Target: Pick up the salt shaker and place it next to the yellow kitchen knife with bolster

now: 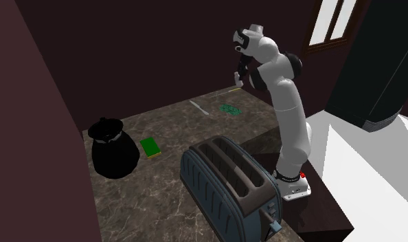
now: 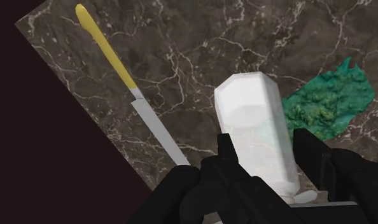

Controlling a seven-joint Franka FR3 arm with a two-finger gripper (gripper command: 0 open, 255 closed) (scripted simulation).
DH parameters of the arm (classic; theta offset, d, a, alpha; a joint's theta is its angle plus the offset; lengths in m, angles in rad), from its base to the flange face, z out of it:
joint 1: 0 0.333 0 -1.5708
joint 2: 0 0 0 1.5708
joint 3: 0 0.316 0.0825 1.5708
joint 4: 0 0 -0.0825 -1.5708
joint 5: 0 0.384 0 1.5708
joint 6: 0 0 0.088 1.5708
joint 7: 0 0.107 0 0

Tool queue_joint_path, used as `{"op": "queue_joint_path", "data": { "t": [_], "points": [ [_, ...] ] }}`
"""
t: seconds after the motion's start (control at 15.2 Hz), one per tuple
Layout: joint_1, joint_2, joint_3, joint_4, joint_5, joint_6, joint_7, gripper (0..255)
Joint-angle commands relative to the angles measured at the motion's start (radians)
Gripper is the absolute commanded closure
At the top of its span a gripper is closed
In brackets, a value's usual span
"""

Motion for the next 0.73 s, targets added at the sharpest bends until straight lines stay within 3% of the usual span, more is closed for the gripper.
{"op": "queue_joint_path", "data": {
  "t": [0.0, 0.66],
  "points": [
    [0.008, 0.002, 0.001, -0.029, 0.004, 0.026, -0.010, 255],
    [0.031, 0.023, 0.015, -0.146, 0.033, 0.139, -0.054, 255]
  ]
}}
